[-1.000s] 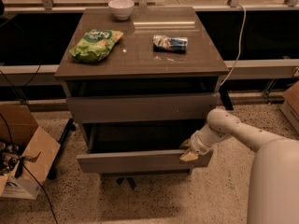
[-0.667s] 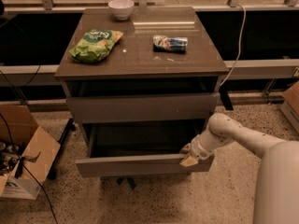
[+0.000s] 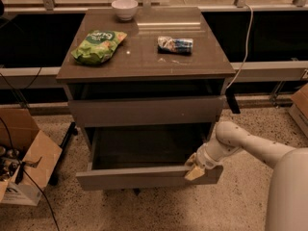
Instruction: Open middle drawer
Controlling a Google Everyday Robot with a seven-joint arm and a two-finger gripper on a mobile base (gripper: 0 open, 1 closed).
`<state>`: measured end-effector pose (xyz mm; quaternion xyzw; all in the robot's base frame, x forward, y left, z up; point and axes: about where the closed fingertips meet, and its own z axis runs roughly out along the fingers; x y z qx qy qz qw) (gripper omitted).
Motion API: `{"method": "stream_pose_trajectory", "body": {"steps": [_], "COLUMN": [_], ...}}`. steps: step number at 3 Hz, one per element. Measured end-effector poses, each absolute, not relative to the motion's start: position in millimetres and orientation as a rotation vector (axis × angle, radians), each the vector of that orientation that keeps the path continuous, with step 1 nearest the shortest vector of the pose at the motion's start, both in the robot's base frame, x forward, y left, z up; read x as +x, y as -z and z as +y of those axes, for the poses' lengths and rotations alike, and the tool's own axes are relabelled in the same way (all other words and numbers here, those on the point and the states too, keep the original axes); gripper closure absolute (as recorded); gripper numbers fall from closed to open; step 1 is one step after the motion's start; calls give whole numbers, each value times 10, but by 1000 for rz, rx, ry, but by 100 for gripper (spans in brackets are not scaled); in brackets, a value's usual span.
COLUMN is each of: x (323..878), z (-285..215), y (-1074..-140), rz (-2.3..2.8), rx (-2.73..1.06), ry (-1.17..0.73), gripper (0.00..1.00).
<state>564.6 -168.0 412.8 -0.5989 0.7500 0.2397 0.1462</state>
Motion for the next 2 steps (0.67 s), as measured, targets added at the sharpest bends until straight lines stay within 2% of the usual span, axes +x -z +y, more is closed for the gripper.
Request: {"method": "stream_pose_trajectory", "body": {"steps": [1,2], "x": [5317,5218], "z": [-1599,-1560], "y": [-4027,-4006], "rz": [2229,2256], "rx": [-1626,-1571], "ry": [-779,-816], "gripper": [3,0]}}
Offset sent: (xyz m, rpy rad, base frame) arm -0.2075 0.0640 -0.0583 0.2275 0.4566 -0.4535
